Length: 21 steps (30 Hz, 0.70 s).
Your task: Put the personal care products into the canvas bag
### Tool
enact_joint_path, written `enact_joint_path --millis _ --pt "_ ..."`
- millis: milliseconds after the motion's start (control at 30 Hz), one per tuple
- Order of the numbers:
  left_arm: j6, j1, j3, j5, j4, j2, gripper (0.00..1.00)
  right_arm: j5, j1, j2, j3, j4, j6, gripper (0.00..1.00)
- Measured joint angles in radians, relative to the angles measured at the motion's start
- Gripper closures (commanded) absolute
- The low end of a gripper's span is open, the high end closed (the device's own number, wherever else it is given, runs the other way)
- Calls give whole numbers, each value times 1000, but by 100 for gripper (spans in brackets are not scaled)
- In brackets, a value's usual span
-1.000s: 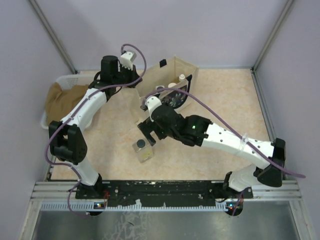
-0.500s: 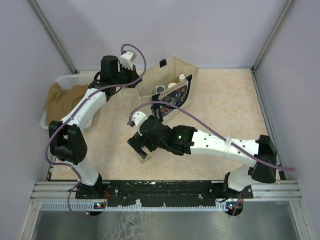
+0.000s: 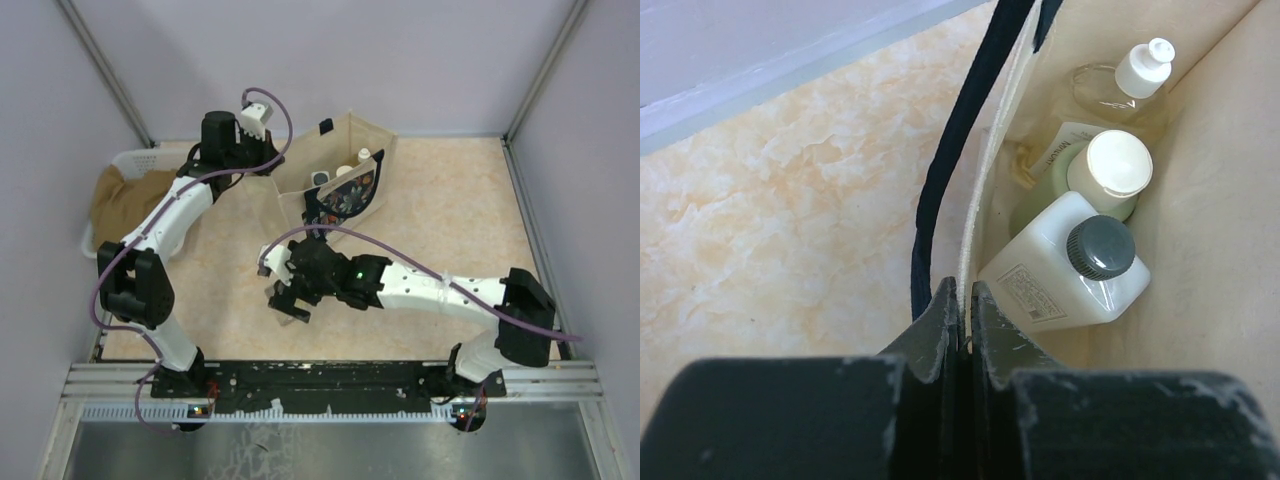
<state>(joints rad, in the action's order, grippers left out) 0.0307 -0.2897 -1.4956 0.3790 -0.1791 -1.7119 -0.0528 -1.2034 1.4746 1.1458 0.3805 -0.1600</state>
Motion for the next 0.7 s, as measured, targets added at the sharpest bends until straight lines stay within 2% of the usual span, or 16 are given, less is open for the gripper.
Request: enact_joint_path --millis 133,367,600,700 --pt "0 0 0 0 0 0 100 58 57 -1 -8 -19 -97 1" --pt "0 5 0 4 1 0 100 135 69 14 -5 -64 -182 1" --pt "-1 8 2 11 7 -1 100 200 69 117 51 -44 -234 2" --pt "-1 13 8 17 15 -1 100 207 69 149 62 -35 -248 6"
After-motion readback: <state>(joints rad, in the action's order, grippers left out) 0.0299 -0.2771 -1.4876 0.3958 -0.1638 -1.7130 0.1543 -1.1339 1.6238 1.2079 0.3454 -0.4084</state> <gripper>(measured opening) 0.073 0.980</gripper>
